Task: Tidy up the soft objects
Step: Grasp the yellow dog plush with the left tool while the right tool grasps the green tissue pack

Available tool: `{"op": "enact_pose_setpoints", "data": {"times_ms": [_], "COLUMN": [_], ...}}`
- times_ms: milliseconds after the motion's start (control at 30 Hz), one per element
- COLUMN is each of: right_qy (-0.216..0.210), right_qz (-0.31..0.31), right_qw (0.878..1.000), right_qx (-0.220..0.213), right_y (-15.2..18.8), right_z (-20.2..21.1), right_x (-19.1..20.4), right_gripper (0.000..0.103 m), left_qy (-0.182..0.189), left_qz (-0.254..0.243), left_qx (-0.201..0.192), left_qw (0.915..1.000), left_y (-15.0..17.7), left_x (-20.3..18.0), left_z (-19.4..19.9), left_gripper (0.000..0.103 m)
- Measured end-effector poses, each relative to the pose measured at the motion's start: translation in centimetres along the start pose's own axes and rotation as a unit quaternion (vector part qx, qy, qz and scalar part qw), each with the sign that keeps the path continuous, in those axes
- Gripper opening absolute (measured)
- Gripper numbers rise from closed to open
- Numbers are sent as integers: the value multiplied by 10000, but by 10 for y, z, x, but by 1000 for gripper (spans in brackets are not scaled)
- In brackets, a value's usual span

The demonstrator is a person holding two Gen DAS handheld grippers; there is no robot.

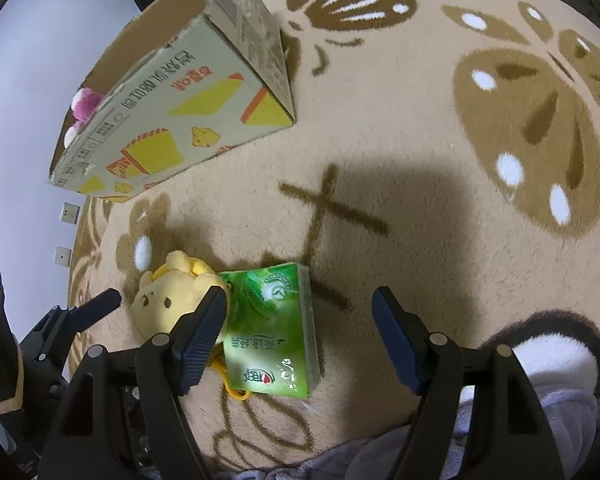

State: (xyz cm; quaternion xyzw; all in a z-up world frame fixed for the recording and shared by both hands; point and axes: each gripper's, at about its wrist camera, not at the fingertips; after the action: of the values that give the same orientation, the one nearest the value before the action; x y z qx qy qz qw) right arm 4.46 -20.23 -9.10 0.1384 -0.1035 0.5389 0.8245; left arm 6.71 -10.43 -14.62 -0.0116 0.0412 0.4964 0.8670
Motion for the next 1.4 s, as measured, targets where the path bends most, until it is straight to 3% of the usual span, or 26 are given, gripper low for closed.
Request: {"op": "enact_pose_setpoints", "data": {"times_ms": [233, 467, 533, 900, 967, 1033, 1167, 1400], "right_qy": [-84, -153, -355, -461, -389, -380, -383, -333], "right_qz": [59, 124, 161, 221, 275, 285, 230, 266], "right_qw": [9998, 9993, 9985, 9980, 9986, 9988, 9990, 9990], "right_qx": [170, 317, 392, 370, 216, 116, -11, -105], "right_y": [1, -1, -2, -2, -1, -1, -2, -3], "right_z": [-8, -15, -18, -19, -13, -10, -7, -4], "right_x": [2, 5, 6, 11, 12, 13, 11, 13], "right_gripper": [75, 73, 59, 46, 41, 37, 36, 35], "left_qy": [-381, -465, -522, -493, -545, -439, -276, -184], "left_qz": [45, 80, 52, 79, 38, -22, -92, 45], "left_qx": [21, -113, -61, -92, -144, -181, -234, -313], "left_qw": [9993, 9988, 9986, 9987, 9984, 9989, 9993, 9993], "left_y": [-6, -8, -9, -14, -12, -8, -3, -1], "left_x": [-5, -6, -8, -9, -12, -12, -16, -4], "left_z": [-9, -12, -15, -24, -23, -21, -19, -11], "left_gripper": [103, 103, 103, 103, 101, 89, 79, 71]}}
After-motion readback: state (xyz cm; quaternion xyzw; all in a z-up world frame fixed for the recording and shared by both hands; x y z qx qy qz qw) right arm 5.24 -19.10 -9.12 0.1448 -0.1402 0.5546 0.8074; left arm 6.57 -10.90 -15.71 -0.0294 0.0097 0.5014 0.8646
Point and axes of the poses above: each gripper's, at about its wrist camera, not at the fingertips, and z roughly against the way its jaws point, x to its left, y to its underside, and after that the axes turned 15 degrees about x, right-handed
